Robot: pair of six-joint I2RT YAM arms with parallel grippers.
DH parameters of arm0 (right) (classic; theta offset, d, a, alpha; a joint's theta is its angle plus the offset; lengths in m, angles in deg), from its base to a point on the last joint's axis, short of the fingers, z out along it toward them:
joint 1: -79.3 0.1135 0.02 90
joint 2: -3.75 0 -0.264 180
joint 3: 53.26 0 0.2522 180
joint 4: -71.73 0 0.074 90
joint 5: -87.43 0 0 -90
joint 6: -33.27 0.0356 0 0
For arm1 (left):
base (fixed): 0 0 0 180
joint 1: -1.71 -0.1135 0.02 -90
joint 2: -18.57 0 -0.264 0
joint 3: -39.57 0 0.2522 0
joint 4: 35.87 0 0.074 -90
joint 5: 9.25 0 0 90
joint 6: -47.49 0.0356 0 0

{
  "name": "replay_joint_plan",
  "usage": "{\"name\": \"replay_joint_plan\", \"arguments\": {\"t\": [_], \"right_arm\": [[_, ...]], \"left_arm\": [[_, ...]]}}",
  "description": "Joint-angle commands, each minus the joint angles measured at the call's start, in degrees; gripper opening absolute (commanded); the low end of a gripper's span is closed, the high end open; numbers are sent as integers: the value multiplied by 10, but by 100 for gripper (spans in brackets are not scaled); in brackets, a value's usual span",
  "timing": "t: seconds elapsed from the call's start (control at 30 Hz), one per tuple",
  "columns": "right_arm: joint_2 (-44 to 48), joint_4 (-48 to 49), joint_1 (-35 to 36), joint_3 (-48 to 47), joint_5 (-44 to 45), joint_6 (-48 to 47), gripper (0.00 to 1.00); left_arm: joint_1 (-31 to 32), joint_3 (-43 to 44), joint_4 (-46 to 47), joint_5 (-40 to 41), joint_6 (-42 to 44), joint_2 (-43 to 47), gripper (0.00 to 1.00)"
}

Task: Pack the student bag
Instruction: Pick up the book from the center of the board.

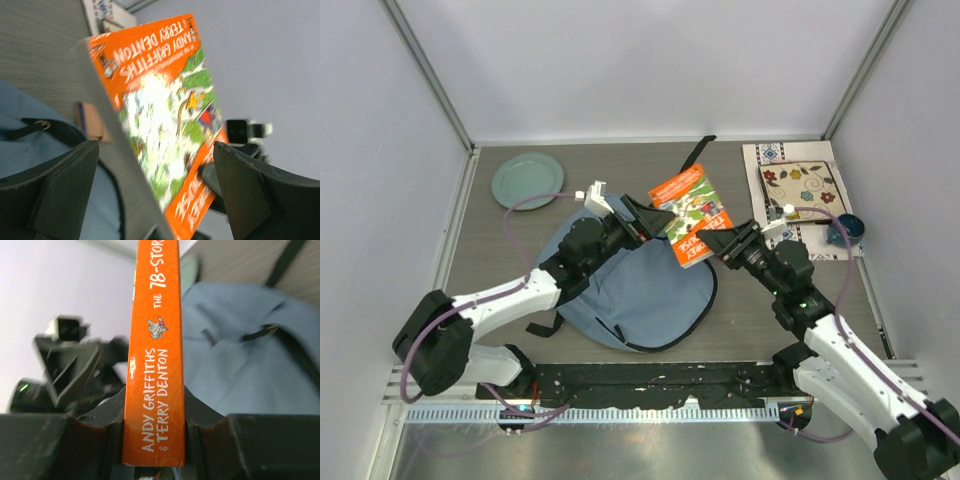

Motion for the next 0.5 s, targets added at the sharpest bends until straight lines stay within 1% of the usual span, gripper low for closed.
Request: {"name": "replay_joint_plan", "arguments": {"t": [0.0,0.03,0.07,0.1,0.17,0.2,0.27,0.3,0.33,0.4,0.47], "right_arm": [[96,-276,-6,-91,266,-118,1],[124,-304,-7,-99,301,-121,1],[134,-343,-9,-111,326,-135,1],[145,-361,-8,-119,368,-142,1],[156,-411,-10,-148,403,-157,1],[156,-427,-9,-159,428,-162,1],[154,-462,-9,-183,449,-169,1],[156,-471,-9,-189,457,-172,1],[164,-492,-9,-197,477,-172,1],[172,-507,-9,-203,493,-174,1],[180,-515,-9,-206,502,-178,1]], "left_arm": [[46,74,-378,53,205,79,100],[95,106,-424,104,239,81,100],[118,123,-462,139,263,80,100],[153,138,-516,178,299,66,100],[171,175,-548,182,316,40,100],[191,185,-560,175,324,11,100],[216,216,-564,171,349,-19,100],[239,227,-571,171,357,-38,100],[256,272,-589,172,382,-96,100],[270,317,-621,167,399,-148,100],[278,349,-639,155,410,-172,99]]}}
